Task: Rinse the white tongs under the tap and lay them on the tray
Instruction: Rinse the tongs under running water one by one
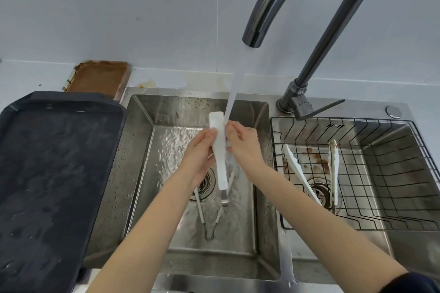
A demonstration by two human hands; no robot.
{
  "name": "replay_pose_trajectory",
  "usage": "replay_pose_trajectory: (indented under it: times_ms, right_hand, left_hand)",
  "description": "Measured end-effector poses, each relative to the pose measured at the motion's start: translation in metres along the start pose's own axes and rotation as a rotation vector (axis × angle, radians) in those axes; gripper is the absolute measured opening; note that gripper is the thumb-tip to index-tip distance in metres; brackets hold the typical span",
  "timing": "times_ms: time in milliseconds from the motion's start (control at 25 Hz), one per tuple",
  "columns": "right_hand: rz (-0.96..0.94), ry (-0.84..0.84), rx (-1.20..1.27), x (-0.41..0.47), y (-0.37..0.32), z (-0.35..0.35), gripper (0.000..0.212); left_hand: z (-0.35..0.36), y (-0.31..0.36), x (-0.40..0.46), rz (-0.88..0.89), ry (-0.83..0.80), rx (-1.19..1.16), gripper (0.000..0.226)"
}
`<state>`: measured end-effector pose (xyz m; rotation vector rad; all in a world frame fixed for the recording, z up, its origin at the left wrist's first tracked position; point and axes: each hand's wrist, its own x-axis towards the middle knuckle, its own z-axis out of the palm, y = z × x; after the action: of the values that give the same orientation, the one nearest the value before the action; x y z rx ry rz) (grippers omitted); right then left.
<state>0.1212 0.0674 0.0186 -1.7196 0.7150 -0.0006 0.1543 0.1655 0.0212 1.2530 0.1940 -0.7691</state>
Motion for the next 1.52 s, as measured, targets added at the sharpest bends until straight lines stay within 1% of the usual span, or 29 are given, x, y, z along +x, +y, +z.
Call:
replay_pose_trajectory:
  times_ms: [40, 120, 200, 280, 360, 440, 480, 520, 560, 640, 720, 800, 920, 960, 1080, 1160, 1240, 1360, 1440, 1520]
  right_hand:
    - [-0.005, 0.021, -0.019, 0.0, 0.002, -0.004, 0.036]
    - [0.045, 0.027, -0.051, 0.0, 0.008, -0.013, 0.037]
    - [0.169, -0.017, -0.058, 0.001, 0.013, -0.019, 0.043]
    - [0.32, -0.059, -0.011, 0.001, 0.015, -0.017, 0.048]
    - [0.451, -0.081, 0.165, 0.001, 0.016, -0.013, 0.047]
    - [0.494, -0.091, 0.472, 0.001, 0.014, -0.011, 0.038]
    - [0.476, -0.103, 0.595, -0.001, 0.013, -0.011, 0.036]
    - [0.432, -0.125, 0.645, -0.003, 0.013, -0.012, 0.036]
    - [0.381, -0.148, 0.637, -0.005, 0.012, -0.011, 0.037]
    - [0.309, -0.205, 0.542, -0.009, 0.005, -0.009, 0.033]
    - [0.275, -0.24, 0.467, -0.014, -0.002, -0.004, 0.027]
    - [0.255, -0.247, 0.438, -0.016, -0.008, -0.001, 0.025]
    - [0.26, -0.231, 0.409, -0.014, -0.01, -0.001, 0.024]
    - [0.285, -0.225, 0.418, -0.014, -0.009, -0.002, 0.023]
    - [0.337, -0.221, 0.382, -0.017, 0.002, -0.006, 0.02]
    - [0.331, -0.225, 0.309, -0.02, 0.011, -0.008, 0.026]
    - [0.314, -0.209, 0.262, -0.021, 0.014, -0.009, 0.028]
    - [0.228, -0.189, 0.204, -0.013, 0.004, -0.011, 0.032]
    - [0.167, -0.18, 0.181, -0.005, -0.006, -0.012, 0.035]
    - [0.137, -0.16, 0.187, 0.002, -0.013, -0.014, 0.033]
  left_hand:
    - [-0.002, 0.004, 0.002, -0.001, 0.004, -0.033, 0.019]
    - [-0.006, 0.011, 0.005, -0.019, 0.016, -0.104, 0.02]
    - [-0.011, 0.015, 0.007, -0.061, 0.021, -0.21, 0.022]
    - [-0.016, 0.017, 0.007, -0.103, 0.018, -0.356, 0.023]
    - [-0.02, 0.017, 0.006, -0.125, 0.008, -0.434, 0.027]
    - [-0.024, 0.016, 0.005, -0.166, 0.027, -0.454, 0.032]
    - [-0.028, 0.013, 0.007, -0.194, 0.048, -0.462, 0.032]
    - [-0.032, 0.009, 0.009, -0.222, 0.078, -0.467, 0.031]
    - [-0.037, 0.004, 0.011, -0.248, 0.125, -0.465, 0.029]
    - [-0.047, -0.007, 0.016, -0.307, 0.226, -0.442, 0.026]
    - [-0.05, -0.016, 0.019, -0.357, 0.275, -0.471, 0.025]
    - [-0.046, -0.02, 0.021, -0.361, 0.267, -0.482, 0.03]
    - [-0.034, -0.016, 0.017, -0.324, 0.238, -0.435, 0.051]
    - [-0.031, -0.014, 0.015, -0.316, 0.243, -0.423, 0.053]
    - [-0.03, -0.012, 0.009, -0.309, 0.266, -0.287, 0.051]
    - [-0.031, -0.013, 0.006, -0.301, 0.274, -0.212, 0.051]
    - [-0.032, -0.012, 0.005, -0.292, 0.278, -0.185, 0.05]
    - [-0.032, -0.001, 0.007, -0.256, 0.257, -0.191, 0.048]
    - [-0.031, 0.008, 0.01, -0.207, 0.233, -0.205, 0.04]
    - [-0.029, 0.017, 0.014, -0.147, 0.209, -0.232, 0.021]
